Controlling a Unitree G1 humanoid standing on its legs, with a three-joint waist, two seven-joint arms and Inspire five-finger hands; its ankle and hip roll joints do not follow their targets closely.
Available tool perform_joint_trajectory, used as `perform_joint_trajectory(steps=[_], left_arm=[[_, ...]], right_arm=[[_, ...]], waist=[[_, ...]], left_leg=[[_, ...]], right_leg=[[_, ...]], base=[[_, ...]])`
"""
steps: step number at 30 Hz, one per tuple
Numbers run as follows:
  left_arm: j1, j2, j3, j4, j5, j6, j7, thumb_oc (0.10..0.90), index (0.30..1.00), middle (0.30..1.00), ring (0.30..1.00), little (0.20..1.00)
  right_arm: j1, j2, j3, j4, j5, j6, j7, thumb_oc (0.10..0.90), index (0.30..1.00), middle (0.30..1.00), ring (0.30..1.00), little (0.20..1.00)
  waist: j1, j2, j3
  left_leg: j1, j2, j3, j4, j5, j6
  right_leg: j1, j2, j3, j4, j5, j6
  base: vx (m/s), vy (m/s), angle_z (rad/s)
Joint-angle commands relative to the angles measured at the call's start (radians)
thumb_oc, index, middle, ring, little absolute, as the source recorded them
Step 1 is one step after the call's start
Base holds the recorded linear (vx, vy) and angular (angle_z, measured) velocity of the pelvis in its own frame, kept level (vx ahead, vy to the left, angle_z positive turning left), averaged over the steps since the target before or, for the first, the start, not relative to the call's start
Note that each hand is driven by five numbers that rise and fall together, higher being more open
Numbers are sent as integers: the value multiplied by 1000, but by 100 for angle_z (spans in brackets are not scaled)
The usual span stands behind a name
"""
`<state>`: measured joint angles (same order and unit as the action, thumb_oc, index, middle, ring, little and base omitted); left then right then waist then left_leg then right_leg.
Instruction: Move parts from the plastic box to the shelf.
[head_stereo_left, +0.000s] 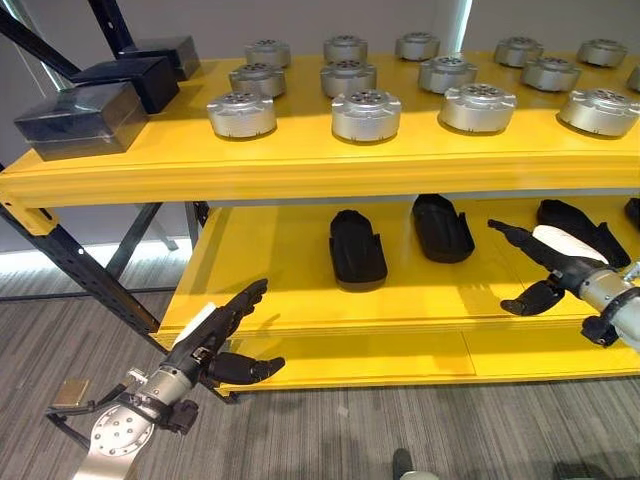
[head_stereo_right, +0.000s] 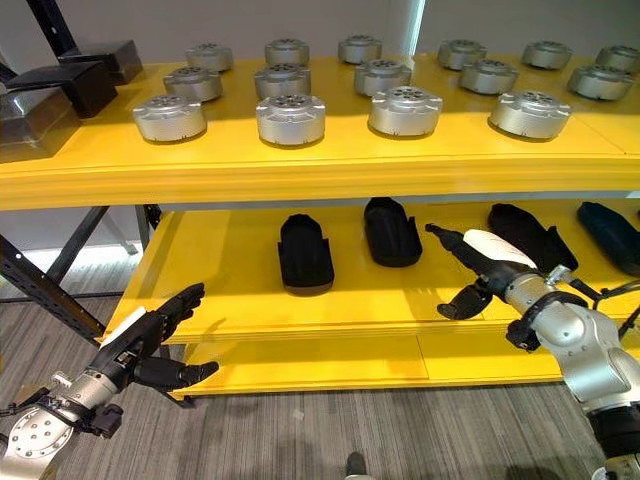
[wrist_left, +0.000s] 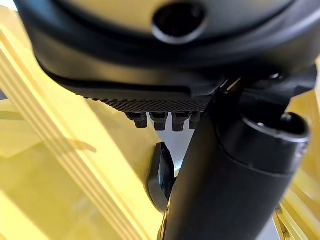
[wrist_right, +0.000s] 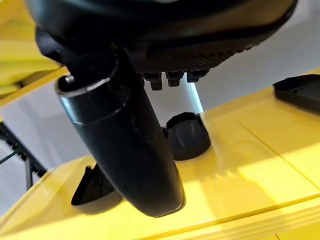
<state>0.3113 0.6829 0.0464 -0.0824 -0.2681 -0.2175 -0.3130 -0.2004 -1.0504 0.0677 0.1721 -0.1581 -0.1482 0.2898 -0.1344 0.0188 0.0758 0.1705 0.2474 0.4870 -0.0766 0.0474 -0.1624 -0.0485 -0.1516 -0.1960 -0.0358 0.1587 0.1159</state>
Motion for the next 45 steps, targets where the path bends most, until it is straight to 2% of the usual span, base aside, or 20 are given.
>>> perform_joint_trajectory(steps=[1,5,9,13,17,21,34,45], left_arm=[[-23,23,78,-112,-37,-67,15,900,1000,1000,1000,1000],[-18,53,80,-120,-46,-64,7,900,1000,1000,1000,1000],[-17,67,89,-113,-53,-64,7,900,1000,1000,1000,1000],[-21,101,97,-99,-59,-64,9,900,1000,1000,1000,1000],[-23,129,121,-85,-60,-61,9,900,1000,1000,1000,1000],[-20,134,139,-71,-62,-62,15,900,1000,1000,1000,1000],[-8,123,189,-27,-32,-53,25,900,1000,1000,1000,1000],[23,92,240,-42,-37,-48,28,900,1000,1000,1000,1000]], right_arm=[[-185,-74,34,-14,-8,-43,-39,900,1000,1000,1000,1000],[-308,-120,173,7,15,-45,9,900,1000,1000,1000,1000],[-371,-150,248,21,57,-39,41,900,1000,1000,1000,1000],[-495,-196,389,44,80,-26,108,900,1000,1000,1000,1000],[-633,-186,511,79,122,0,146,900,1000,1000,1000,1000],[-674,-178,559,115,141,7,168,900,1000,1000,1000,1000],[-687,-229,553,105,157,23,198,900,1000,1000,1000,1000],[-712,-302,518,76,173,35,198,900,1000,1000,1000,1000]], waist=[[15,-32,-61],[18,-32,-31],[15,-26,-12],[19,-23,17],[19,-8,43],[16,2,53],[6,22,85],[5,18,106]], left_leg=[[-62,111,-45,-7,118,-21],[-75,116,-46,-7,128,-24],[-86,118,-47,-6,135,-26],[-96,117,-43,-5,145,-28],[-108,114,-42,-4,153,-29],[-114,112,-39,-5,154,-28],[-145,99,-36,-5,158,-29],[-169,100,-42,-2,156,-27]], right_leg=[[-54,-41,84,138,-72,37],[-82,-36,88,156,-72,34],[-100,-36,91,170,-73,33],[-125,-33,100,191,-73,31],[-153,-35,111,206,-69,30],[-169,-39,116,214,-68,30],[-222,-46,130,237,-67,30],[-266,-46,135,271,-77,28]], base=[[0,0,0],[-41,-4,-3],[-40,3,-1],[-42,5,-1],[-45,12,-6],[-16,12,-4],[3,0,-1],[2,-1,0]])
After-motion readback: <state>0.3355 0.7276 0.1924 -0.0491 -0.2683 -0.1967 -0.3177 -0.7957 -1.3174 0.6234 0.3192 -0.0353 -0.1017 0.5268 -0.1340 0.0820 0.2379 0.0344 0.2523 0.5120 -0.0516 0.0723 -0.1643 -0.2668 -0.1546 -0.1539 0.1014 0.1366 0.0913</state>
